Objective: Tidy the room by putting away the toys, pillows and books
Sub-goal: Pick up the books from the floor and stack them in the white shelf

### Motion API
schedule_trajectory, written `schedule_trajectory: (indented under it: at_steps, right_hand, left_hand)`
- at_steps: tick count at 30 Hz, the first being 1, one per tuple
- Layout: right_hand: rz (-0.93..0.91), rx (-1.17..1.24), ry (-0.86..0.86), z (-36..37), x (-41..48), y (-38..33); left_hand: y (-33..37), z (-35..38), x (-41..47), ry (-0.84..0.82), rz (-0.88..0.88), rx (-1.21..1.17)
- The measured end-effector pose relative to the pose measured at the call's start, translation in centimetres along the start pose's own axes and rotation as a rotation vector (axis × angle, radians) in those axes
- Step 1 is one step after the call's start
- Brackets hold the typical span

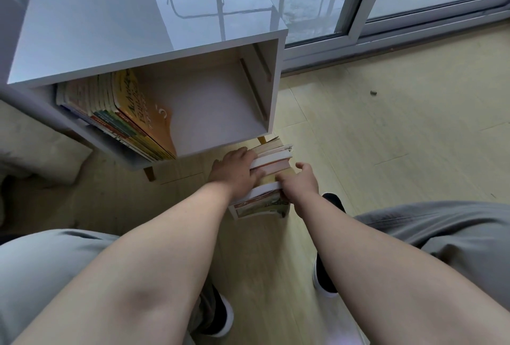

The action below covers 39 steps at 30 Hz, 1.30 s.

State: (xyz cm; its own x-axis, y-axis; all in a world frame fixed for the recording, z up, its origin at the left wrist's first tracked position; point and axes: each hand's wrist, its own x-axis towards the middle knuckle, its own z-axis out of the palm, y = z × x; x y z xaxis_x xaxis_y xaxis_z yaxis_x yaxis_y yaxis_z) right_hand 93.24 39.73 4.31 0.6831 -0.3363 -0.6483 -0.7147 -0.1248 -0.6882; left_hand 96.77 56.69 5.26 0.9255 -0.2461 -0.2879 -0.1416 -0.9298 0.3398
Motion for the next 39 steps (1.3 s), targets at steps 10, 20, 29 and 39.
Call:
schedule_trajectory:
  at_steps: [10,20,29,39]
  right_hand:
    - [0.025,-0.094,-0.081,-0.8,0.2,-0.6]
    - [0.021,0.111,-0.006,-1.4,-0.7,-0.4]
    - [-0.138,-0.027,0.102,-1.4,-1.0,0.0]
    - [-0.284,-0.419,-0.108,-3.0,-3.9,-0.4]
  left_hand:
    - [-1.4,-0.8,-0.9,-0.172,0.045,0.105]
    - [-1.1,-0.1,-0.6,-0.077,0.041,-0.035]
    - [-0.6,0.1,-0.3,-0.094,-0.024,0.050]
    - [1.6,0.0,0.6,-0.146,-0.135,0.219]
